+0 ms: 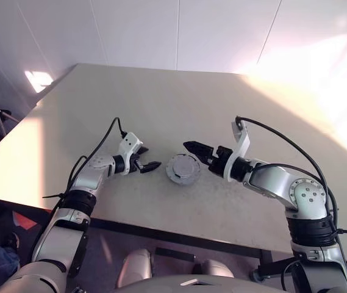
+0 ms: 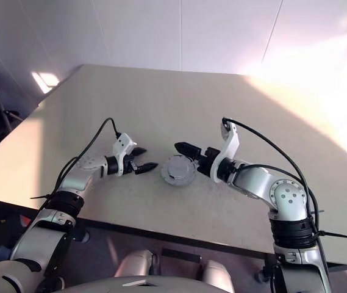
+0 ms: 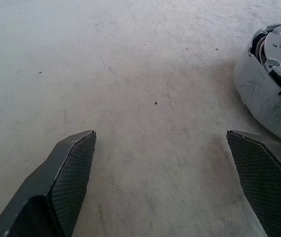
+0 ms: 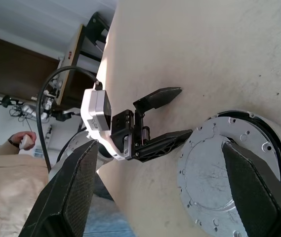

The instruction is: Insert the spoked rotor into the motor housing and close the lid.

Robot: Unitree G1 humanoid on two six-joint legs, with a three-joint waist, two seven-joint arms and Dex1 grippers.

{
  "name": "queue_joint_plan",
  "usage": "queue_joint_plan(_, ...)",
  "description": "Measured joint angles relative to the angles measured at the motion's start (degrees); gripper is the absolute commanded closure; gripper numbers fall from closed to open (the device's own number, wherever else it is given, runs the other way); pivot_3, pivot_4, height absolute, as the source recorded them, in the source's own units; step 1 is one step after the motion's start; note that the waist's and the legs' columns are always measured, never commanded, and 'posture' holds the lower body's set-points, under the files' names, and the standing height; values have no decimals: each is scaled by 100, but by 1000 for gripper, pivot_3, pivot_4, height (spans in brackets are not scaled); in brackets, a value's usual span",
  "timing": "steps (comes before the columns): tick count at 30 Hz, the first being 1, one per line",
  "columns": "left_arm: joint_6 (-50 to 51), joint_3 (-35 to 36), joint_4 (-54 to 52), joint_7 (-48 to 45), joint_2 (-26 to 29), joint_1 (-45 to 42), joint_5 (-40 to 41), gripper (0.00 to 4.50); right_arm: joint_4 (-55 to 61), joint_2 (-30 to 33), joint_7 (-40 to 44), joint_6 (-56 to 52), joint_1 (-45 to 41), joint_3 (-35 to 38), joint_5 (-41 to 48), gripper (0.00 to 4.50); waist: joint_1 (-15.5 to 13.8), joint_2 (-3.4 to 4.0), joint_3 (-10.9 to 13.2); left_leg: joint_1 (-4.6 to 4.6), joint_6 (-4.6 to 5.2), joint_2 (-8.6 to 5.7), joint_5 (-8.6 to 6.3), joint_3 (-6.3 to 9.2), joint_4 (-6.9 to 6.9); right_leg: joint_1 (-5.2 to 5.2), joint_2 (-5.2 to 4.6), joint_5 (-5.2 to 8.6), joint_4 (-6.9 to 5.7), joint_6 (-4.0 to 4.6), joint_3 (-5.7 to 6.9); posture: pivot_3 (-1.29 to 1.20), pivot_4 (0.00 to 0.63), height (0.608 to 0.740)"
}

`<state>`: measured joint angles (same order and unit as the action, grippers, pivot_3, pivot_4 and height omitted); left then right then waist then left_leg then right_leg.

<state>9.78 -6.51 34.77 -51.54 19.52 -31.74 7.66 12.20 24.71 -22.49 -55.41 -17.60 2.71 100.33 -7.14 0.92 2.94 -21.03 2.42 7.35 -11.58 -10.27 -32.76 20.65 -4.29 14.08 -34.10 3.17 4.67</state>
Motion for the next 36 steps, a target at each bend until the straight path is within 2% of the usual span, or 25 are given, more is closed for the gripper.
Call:
queue_joint_plan(1,2,0,-3,8,-1,0,0,0,22,77,138,-8,-32,-25,-185,26,0,0,0,-1,0,0,0,0,0,0,0,0,0,0,0,0,0,740)
queue_joint_plan(4,0,1,-21,15,-3,10,4,0,456,572,944,112,-74,-233,-1478,26,-5,-3,2,-8,-1,0,1,0,-3,4,0,0,-1,-1,0,0,0,740)
queue_joint_plan(8,1,7,-20,48,-13,10,3,0,921,1188,2627,793,-68,-917,-3523,26,-16,-11,3,-9,-1,0,1,1,-5,6,0,13,-5,-38,0,0,0,740)
queue_joint_plan(14,27,8,-8,44,-59,-24,11,0,454,1288,4360,1643,-210,-2024,-5739,26,-6,-17,7,-21,8,1,-4,2,-34,13,-1,1,-24,-2,-1,0,0,740)
queue_joint_plan(22,209,24,-161,-98,27,19,47,0,26,1022,5408,2140,-434,-2150,-6944,26,1,-23,10,-20,18,6,-9,2,-48,23,-1,9,-58,13,-3,0,0,740)
queue_joint_plan(36,455,173,-534,-341,381,88,222,0,-320,448,5904,2146,-423,-2138,-7715,26,11,-28,15,-24,18,9,-8,1,-54,31,0,11,-69,21,-2,0,0,740)
